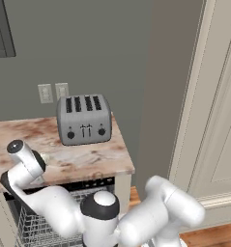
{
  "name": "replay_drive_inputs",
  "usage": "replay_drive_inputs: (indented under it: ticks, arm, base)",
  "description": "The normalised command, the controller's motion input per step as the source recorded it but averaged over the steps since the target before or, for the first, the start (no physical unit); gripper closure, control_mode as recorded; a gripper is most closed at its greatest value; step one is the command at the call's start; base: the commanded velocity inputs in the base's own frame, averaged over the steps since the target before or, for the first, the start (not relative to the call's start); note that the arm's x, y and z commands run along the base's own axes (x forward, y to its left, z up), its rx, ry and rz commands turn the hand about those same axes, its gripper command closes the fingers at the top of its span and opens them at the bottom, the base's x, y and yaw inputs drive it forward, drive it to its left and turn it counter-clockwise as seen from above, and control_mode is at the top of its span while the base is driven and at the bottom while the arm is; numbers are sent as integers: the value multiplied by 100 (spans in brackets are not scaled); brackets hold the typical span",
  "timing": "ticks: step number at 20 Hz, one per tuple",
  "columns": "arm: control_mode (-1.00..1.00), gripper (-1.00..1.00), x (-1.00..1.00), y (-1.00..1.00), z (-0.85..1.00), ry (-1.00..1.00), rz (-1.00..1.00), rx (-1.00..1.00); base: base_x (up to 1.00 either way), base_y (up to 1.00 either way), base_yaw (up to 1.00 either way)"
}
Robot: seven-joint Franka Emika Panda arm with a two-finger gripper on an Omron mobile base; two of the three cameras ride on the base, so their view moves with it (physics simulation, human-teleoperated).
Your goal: Pick up the cup and bowl from the counter, place them in the dishwasher, and close the dishwasher door.
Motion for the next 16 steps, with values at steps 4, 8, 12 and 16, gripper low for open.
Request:
replay_drive_inputs:
  ticks: [4, 8, 12, 16]
  arm:
    - [-100, 100, -29, 0, 6, -5, 1, 0]
    - [-100, 100, -39, 0, 17, -5, 1, 0]
    - [-100, 100, -46, -3, 16, -7, 0, 0]
    - [-100, 100, -41, -16, 11, -7, 0, 2]
  base:
    - [0, 0, 0]
    - [0, 0, 0]
    - [0, 0, 0]
    - [0, 0, 0]
